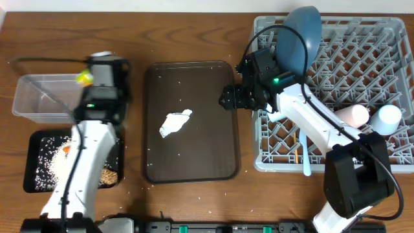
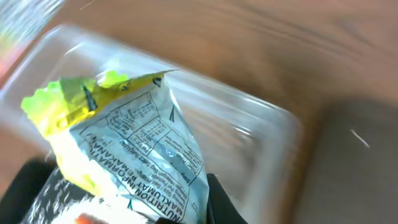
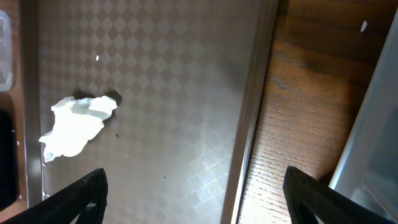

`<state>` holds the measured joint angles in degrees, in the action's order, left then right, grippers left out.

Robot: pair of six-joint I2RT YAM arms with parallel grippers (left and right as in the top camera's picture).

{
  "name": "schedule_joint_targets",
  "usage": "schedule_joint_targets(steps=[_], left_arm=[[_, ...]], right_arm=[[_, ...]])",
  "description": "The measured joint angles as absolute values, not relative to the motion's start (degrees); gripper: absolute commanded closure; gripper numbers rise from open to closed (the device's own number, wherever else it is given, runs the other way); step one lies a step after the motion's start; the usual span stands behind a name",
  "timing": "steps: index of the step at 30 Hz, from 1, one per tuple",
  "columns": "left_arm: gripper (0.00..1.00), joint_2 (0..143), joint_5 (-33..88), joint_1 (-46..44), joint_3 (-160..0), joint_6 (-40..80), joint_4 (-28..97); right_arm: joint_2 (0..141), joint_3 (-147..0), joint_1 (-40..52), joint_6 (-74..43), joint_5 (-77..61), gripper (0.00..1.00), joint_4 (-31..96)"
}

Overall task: Sort waste into correct bins and load items into the dishwasher rack
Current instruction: 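Grasp the yellow wrapper and drop it into the clear bin, then move the left gripper back to the white tissue on the tray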

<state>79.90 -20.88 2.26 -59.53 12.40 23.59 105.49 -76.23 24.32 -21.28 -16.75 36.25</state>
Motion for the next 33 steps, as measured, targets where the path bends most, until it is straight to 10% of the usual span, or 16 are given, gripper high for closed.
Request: schedule_joint_targets(steps=[11,15,33], left_arm=[[0.90,89.32,-12.14,15.11,-59.48,36.03,8.82],[0.35,89.43,-7.84,15.03,-59.51,36.05,7.01],[0.25,77.21,9.63,4.80,-59.70,11.79,27.35]], right_arm=[[105.49,-76.23,24.34,-21.28,-16.93,0.16,36.71],[105.49,-76.23,24.34,-21.28,-16.93,0.16,36.80],[105.49,-76.23,24.45,-21.30,-17.10,0.14,36.99]])
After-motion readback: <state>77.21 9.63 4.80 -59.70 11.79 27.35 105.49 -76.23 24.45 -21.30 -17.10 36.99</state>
